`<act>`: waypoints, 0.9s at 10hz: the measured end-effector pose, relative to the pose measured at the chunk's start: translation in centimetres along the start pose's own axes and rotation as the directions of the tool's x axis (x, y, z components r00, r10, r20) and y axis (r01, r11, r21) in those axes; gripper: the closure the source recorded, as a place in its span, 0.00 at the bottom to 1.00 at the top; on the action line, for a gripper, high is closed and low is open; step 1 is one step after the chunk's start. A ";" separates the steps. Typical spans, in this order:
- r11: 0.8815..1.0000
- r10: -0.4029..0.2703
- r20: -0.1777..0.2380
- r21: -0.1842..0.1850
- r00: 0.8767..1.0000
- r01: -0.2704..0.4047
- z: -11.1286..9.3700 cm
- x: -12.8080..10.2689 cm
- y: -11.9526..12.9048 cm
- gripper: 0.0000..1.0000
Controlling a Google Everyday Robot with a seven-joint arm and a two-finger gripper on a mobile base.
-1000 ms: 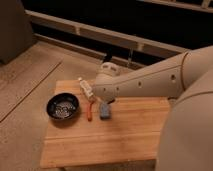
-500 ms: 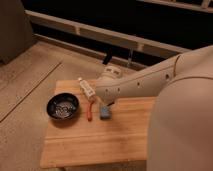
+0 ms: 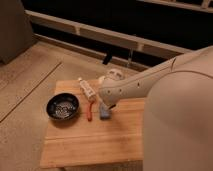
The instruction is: Place the eraser on the white sponge
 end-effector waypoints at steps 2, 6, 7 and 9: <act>1.000 -0.016 -0.017 -0.021 1.000 0.016 1.4 0.0 0.3 1.00; 0.996 -0.069 -0.069 -0.061 0.995 0.064 4.1 -0.3 1.4 1.00; 0.995 -0.078 -0.086 -0.068 0.993 0.073 4.6 -0.2 1.6 1.00; 0.991 -0.114 -0.134 -0.088 0.984 0.103 6.0 0.1 2.4 1.00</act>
